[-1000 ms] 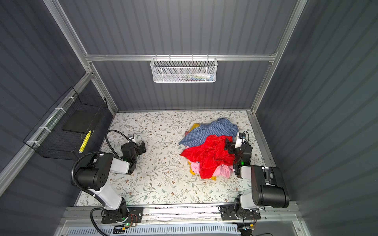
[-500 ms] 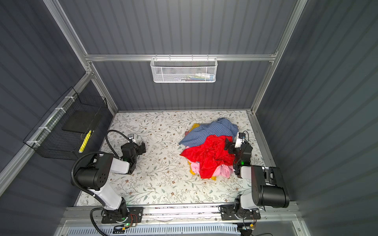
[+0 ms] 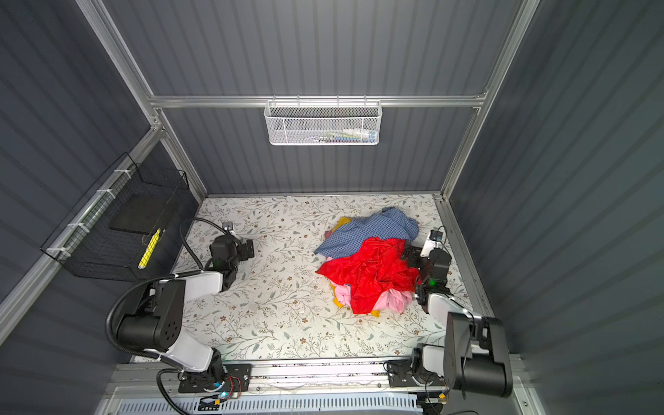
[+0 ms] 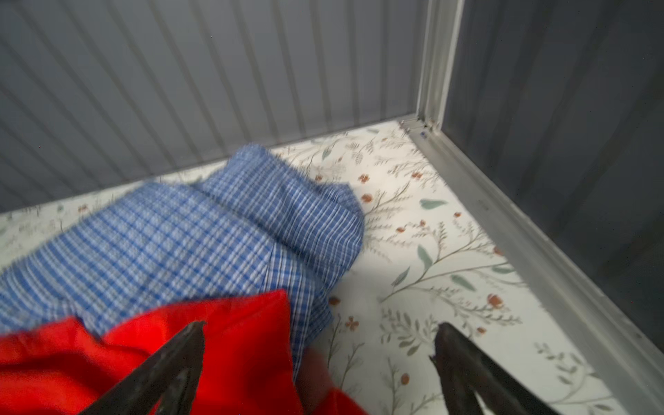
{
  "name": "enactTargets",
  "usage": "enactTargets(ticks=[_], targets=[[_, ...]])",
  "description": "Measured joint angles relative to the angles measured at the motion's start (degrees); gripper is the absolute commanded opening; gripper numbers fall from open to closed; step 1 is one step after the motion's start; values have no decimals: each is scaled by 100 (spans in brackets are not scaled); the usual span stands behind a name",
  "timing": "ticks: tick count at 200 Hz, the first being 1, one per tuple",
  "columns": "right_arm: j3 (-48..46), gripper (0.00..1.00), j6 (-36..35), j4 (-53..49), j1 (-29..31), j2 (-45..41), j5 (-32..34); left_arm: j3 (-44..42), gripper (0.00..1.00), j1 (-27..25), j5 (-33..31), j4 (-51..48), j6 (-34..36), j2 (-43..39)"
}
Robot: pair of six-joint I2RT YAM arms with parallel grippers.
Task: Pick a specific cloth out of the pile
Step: 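Move the right gripper over the red cloth on the pile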
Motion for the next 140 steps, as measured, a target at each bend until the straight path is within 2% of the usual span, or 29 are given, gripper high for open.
enactTargets(ticks=[37, 75, 96, 118, 140], targets=[[850, 99, 470, -1504, -131, -1016, -369, 960, 100, -2, 442, -992, -459, -542], [1631, 99, 866, -2785, 37, -1307, -874, 1471, 100, -190, 1047, -1921, -732, -107], [2223, 99, 686, -3639, 748, -1290, -750, 1499, 100, -645, 1200, -2267, -769, 79], [2944, 96, 195, -4533, 1727, -1104, -413, 1502, 100, -1040, 1447, -2483, -894, 186], [3499, 93, -391, -5320, 2715, -741, 9, 1445, 100, -1185, 1561, -2531, -1005, 192]])
